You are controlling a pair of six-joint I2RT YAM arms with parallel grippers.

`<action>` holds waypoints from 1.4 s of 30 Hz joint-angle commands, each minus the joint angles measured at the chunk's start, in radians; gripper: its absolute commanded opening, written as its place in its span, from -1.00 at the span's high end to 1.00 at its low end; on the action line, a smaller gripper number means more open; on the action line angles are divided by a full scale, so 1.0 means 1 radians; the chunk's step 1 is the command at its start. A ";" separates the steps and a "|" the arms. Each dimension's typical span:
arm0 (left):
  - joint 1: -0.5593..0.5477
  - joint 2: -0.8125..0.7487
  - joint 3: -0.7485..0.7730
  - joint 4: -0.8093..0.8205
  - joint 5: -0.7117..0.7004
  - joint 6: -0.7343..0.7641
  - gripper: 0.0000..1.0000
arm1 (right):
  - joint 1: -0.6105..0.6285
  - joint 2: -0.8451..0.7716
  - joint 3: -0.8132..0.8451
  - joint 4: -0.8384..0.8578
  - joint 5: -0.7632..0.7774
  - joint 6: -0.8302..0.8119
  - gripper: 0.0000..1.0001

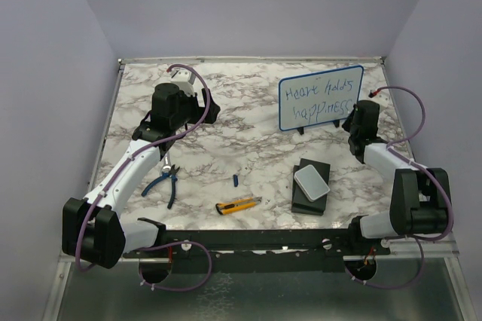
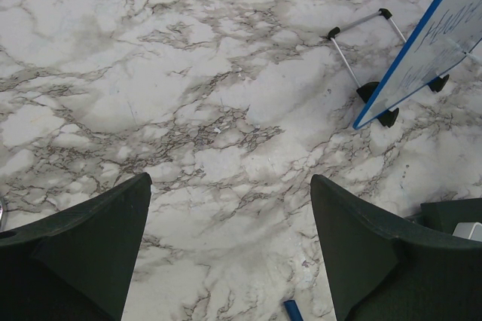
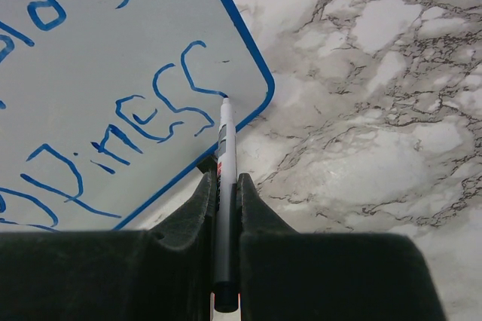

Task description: Write a sentence on the whiteboard

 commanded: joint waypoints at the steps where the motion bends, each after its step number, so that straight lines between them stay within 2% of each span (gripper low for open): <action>1: 0.006 -0.026 -0.014 0.017 -0.010 0.010 -0.75 | -0.005 0.032 0.022 -0.027 0.010 -0.001 0.99; 16: 0.006 -0.030 -0.014 0.017 -0.010 0.010 -0.75 | -0.005 0.033 0.035 -0.053 -0.047 -0.012 0.99; 28: 0.006 -0.033 -0.014 0.018 -0.008 0.010 -0.75 | -0.005 -0.029 0.021 -0.096 0.082 0.012 0.99; 42: 0.006 -0.032 -0.014 0.017 -0.008 0.010 -0.75 | -0.028 0.033 0.049 -0.065 0.077 0.002 0.99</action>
